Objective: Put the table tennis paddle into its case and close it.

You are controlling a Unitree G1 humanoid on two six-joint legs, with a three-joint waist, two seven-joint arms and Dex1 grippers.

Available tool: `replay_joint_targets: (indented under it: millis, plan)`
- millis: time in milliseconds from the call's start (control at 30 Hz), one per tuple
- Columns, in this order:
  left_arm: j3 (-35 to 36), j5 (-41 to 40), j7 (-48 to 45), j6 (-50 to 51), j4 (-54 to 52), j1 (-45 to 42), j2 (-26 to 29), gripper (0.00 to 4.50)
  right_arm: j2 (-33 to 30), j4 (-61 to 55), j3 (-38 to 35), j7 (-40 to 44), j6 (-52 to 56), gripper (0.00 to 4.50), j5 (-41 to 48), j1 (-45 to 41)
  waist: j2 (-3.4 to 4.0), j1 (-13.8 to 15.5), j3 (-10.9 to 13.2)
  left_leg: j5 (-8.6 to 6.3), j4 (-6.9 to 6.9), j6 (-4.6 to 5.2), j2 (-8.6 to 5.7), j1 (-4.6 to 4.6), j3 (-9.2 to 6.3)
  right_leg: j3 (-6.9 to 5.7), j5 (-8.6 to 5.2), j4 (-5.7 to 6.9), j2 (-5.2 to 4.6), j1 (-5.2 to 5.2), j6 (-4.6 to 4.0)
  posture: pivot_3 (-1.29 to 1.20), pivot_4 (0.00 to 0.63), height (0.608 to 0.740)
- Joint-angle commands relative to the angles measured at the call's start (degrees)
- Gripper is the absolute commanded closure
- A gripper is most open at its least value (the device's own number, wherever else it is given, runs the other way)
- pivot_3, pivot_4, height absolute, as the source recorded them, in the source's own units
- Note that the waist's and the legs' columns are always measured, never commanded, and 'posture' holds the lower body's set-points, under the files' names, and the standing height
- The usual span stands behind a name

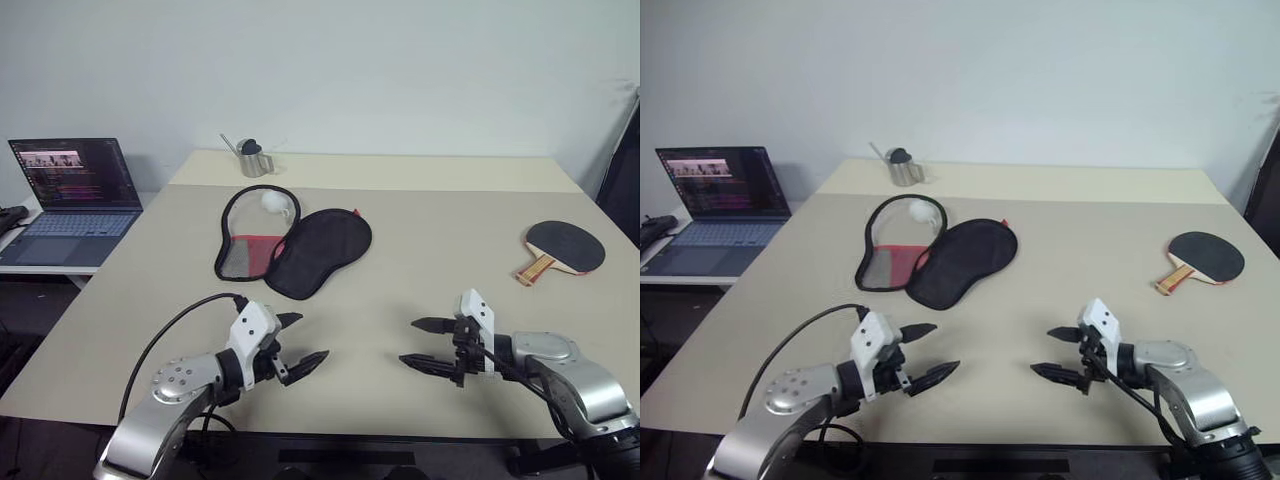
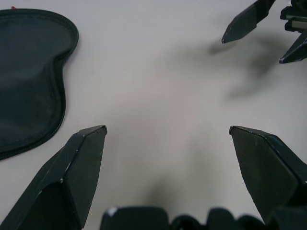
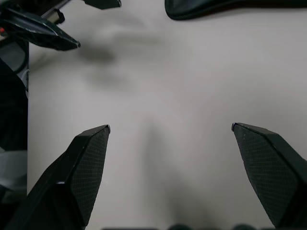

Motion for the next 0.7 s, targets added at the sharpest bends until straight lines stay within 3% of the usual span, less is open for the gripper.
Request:
replay_joint_targets:
  millis: [33,167,433,700]
  plan:
    - [2.2,-1.1,0.2,-0.3,-1.3,-0.6,0.4,0.00,0.2,-2.7,-0.4,0.2,-0.3,0.04,1.5,-0.2,-0.01,0.0,0.0,0.00,0.00,0.00,-0.01,-0.01,0.00,0.00,0.00,0.00,-0.02,0.00,0.00,0.00,0.150,0.740]
    - [4.0,-0.4,-1.0,-1.7,1.3,-2.2,1.7,0.00,0.2,-1.8,-0.6,0.6,-0.7,0.04,1.7,-0.9,-0.03,0.1,0.0,0.00,0.01,0.00,-0.03,-0.01,-0.02,-0.04,0.00,0.00,-0.03,0.00,0.00,0.00,0.150,0.740]
    - [14.1,-4.4,0.8,-1.5,5.8,-6.1,2.2,0.00,4.2,5.0,0.5,-1.3,-3.2,0.04,-0.7,-8.7,-0.09,-0.1,0.1,0.00,0.01,0.00,0.02,0.02,0.00,-0.03,0.01,0.01,-0.02,-0.01,0.00,0.00,0.150,0.740]
    - [20.3,-6.0,2.0,-0.9,11.3,-11.2,4.2,0.00,13.7,12.4,-0.5,-11.9,-1.1,0.04,-2.9,-19.1,-0.12,-0.1,0.1,0.00,-0.01,0.00,0.02,-0.03,-0.05,-0.08,0.02,0.03,-0.06,-0.05,-0.01,0.00,0.150,0.740]
